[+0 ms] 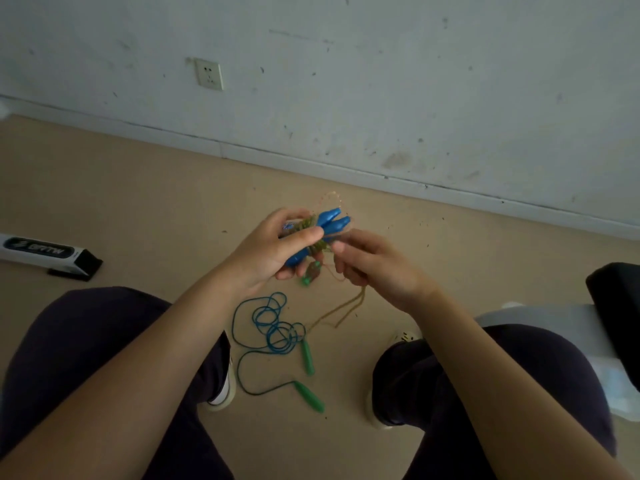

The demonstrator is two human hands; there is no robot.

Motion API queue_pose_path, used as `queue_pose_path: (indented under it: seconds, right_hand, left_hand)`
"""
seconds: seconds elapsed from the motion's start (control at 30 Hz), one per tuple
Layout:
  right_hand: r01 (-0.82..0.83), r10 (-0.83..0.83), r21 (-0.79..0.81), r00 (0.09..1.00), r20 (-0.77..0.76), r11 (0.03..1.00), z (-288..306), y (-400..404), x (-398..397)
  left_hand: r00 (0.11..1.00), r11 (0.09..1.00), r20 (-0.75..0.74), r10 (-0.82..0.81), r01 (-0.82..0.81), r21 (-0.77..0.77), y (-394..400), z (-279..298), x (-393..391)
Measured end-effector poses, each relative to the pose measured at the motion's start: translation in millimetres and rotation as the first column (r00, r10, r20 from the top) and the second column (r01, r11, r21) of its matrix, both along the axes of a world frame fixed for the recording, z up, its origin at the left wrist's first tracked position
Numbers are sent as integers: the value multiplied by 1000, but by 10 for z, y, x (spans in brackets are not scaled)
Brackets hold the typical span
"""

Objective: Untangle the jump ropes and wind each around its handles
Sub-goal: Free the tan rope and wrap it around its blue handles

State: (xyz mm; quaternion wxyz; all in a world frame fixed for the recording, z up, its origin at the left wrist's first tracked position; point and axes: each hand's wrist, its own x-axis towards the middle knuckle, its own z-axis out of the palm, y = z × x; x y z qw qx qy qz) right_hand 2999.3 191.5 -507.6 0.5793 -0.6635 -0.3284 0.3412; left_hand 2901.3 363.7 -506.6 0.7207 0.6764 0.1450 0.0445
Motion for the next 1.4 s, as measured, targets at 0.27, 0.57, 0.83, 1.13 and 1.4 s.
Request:
queue_pose_path:
  seconds: [0.27, 0.57, 0.83, 1.13, 1.4]
  right_hand:
    - [71, -30, -174, 974, 227, 982, -113, 79, -51]
    - [78, 30, -302, 940, 339, 950, -139, 117, -109]
    - [39, 69, -213, 876, 477, 976, 49, 67, -122]
    - [38, 109, -165, 606, 788, 986, 28, -47, -13]
    - [131, 0, -190, 824, 566, 973, 137, -70, 8]
  left_hand:
    - [1000, 994, 1, 18, -18, -111, -80, -41, 12]
    - [997, 965, -10, 70, -71, -251, -72, -88, 57]
    - [960, 961, -42, 277, -276, 29, 4, -161, 91]
    - [950, 954, -277, -143, 207, 216, 24, -112, 7]
    - [851, 862, -306, -427, 485, 148, 14, -61, -31]
